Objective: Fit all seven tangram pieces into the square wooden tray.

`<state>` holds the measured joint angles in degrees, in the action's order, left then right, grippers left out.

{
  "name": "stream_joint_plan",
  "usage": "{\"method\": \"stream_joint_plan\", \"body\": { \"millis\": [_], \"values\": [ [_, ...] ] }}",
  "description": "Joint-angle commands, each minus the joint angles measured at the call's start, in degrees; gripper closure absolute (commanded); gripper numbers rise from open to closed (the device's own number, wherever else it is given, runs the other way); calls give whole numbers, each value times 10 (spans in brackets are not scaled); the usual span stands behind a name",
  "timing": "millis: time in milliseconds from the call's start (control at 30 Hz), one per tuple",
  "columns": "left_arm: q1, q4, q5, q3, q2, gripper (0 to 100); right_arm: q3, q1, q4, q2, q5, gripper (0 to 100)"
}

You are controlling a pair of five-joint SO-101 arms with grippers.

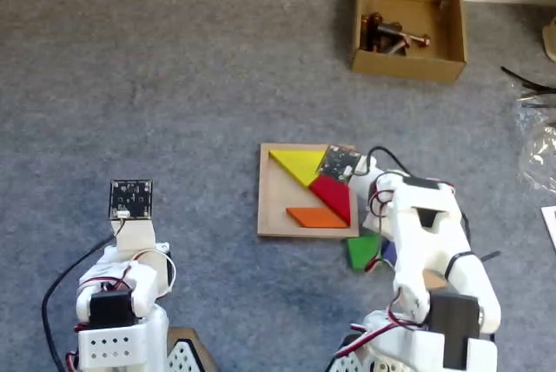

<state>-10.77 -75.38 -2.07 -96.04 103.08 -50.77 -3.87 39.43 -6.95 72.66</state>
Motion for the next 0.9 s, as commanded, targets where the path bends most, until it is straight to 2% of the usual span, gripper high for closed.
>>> {"method": "stream_joint_plan", "body": {
  "millis": [0, 200, 400, 667, 867],
  "values": [
    [-5, -4, -1, -12, -4, 995, 69, -19, 40, 4, 0, 863],
    [-5, -4, -1, -12, -4, 995, 102, -8, 145, -21, -21, 863],
    [-5, -4, -1, -12, -4, 995, 64, 15, 200, -100, -21, 864],
    [-5, -4, -1, -12, -4, 995, 0, 22, 223, -237, -22, 864],
    [-5, -4, -1, -12, -4, 995, -64, 16, 236, -285, -19, 864]
  ]
}}
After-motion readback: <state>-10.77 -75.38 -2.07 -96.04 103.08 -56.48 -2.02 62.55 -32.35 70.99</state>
